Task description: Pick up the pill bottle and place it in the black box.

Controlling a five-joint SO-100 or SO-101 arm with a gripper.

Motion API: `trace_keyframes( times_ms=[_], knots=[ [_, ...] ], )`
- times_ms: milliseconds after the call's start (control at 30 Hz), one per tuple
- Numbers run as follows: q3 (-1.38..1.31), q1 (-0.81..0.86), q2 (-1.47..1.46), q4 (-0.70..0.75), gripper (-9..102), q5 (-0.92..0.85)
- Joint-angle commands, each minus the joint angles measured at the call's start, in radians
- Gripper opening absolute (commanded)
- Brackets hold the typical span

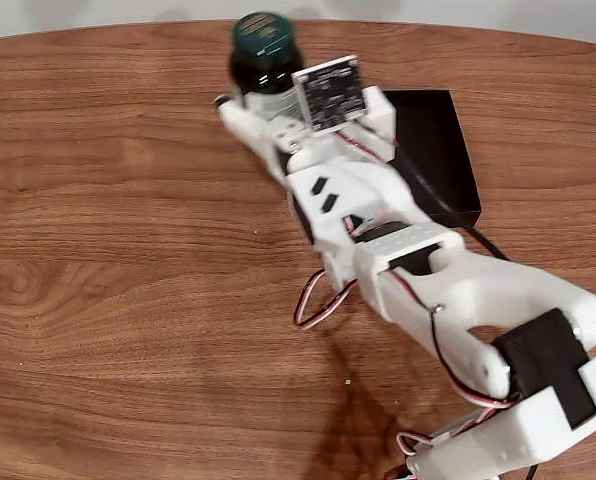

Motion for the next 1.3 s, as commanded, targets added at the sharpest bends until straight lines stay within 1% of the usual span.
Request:
trace_keyframes(
  times_ms=[0,233,500,833,1267],
  knots=[
    [-0.021,0.067,0.089,-0.109,18,-0.023],
    [-0.025,0.152,-0.018,-0.284,18,-0.081],
    [-0.009,0.230,-0.126,-0.422,18,-0.114],
    [-0.035,0.321,-0.236,-0.463,18,-0.123],
    [-0.117,0.356,-0.472,-0.555,19,-0.035]
  ],
)
